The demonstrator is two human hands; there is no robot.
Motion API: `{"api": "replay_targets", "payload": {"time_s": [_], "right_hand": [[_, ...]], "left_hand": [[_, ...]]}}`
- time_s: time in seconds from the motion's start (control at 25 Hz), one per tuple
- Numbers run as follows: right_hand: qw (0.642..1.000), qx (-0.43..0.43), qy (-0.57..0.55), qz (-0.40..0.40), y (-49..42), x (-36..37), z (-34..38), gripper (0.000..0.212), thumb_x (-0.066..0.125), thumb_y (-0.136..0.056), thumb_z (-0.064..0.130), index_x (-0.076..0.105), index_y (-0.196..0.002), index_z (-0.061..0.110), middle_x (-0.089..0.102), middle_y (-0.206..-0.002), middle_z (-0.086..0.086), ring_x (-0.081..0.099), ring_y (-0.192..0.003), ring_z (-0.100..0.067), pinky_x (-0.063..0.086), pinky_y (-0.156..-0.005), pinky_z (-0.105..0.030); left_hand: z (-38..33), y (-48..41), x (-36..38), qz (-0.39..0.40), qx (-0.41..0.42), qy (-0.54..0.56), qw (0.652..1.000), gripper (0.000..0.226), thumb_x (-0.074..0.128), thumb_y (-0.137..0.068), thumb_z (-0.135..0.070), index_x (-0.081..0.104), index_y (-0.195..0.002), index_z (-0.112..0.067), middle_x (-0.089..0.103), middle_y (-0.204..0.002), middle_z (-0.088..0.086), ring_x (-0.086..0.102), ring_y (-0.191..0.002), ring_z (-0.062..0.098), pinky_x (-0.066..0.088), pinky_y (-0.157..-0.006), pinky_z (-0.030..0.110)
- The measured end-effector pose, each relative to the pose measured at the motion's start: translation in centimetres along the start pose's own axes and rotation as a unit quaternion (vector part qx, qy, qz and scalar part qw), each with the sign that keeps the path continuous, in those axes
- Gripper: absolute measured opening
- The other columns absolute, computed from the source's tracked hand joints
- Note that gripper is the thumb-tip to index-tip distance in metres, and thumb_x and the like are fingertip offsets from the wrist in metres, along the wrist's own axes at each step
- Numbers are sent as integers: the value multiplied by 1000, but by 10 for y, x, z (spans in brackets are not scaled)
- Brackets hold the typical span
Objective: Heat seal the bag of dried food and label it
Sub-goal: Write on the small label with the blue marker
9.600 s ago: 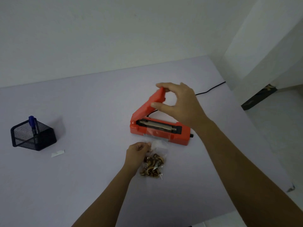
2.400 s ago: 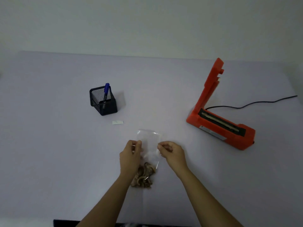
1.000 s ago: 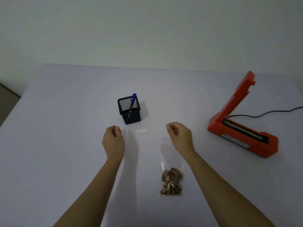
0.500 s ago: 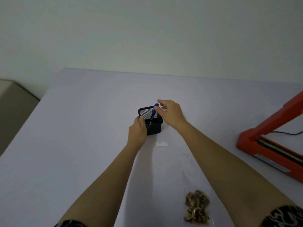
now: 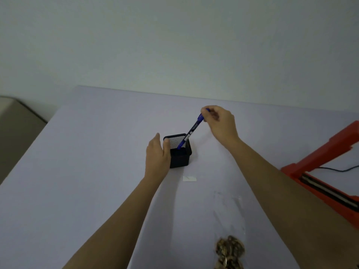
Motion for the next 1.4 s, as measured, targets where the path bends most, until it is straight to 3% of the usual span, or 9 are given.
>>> {"api": "replay_targets", "payload": {"time_s": [0.12,0.4,0.52,0.6,0.76,1.0,1.12,1.28,1.4], "right_hand": [[997,33,-61,-19,-4,-25,8,10,58,-90,27,64,-91,18,68,-78,4,67,-75,-12,53,-83,-30],[978,121,-162,-58,24,-29,9,29,50,-92,40,61,-101,14,66,-80,6,62,-67,-7,54,-71,-25],[973,192,-130,-21,49,-10,5,49,38,-91,55,62,-77,15,57,-63,2,49,-48,-10,42,-48,-22],[966,224,-123,-26,60,-3,5,48,42,-93,43,54,-57,12,47,-52,0,41,-45,-12,36,-45,-23],[938,308,-151,-52,76,-3,2,32,40,-85,14,41,-53,10,38,-55,-1,33,-51,-15,32,-50,-26],[922,340,-177,-48,98,4,-9,30,39,-85,12,39,-55,11,35,-57,-1,31,-53,-15,31,-50,-26],[922,346,-172,-33,105,12,-8,29,40,-85,13,39,-56,11,36,-57,-1,31,-52,-15,32,-51,-26],[895,370,-227,-99,99,-12,-19,28,40,-85,14,39,-57,12,33,-57,0,27,-47,-13,25,-39,-22],[904,364,-208,-84,92,-37,-32,29,42,-85,18,39,-57,13,31,-58,0,23,-46,-11,19,-32,-18]], "left_hand": [[-40,10,-13,32,124,-21,992,48,40,-98,-34,40,-139,-8,54,-130,9,51,-117,23,40,-101,34],[-76,34,-8,13,155,-27,987,22,49,-96,-21,64,-101,-6,63,-81,5,60,-77,24,51,-71,33],[-85,48,3,6,201,-72,977,29,44,-98,-25,63,-94,-4,65,-78,10,59,-68,26,50,-64,41],[-90,62,11,9,220,-101,970,36,37,-99,-28,61,-89,-2,63,-75,13,57,-63,27,46,-57,39],[-92,82,21,52,127,-58,989,36,33,-101,-24,55,-82,-2,53,-66,7,45,-57,18,36,-53,29],[-78,101,23,119,-55,102,986,38,33,-99,-22,50,-66,-17,49,-61,-1,44,-56,9,36,-54,21],[-72,108,20,130,-130,176,967,36,35,-98,-22,52,-67,-15,48,-59,0,41,-54,11,35,-55,24],[-68,133,15,180,-229,382,877,33,42,-96,-19,51,-65,-12,42,-49,-1,34,-47,11,29,-50,22],[-35,150,4,161,-211,358,895,34,42,-98,-21,59,-72,-8,56,-57,3,47,-52,13,39,-57,25]]}}
Point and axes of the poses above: each hand's wrist, its own y-axis away from the middle knuckle, its own x-axis out of the palm, z = x × y, the point moved 5 cm from there along -y, towards the middle knuckle
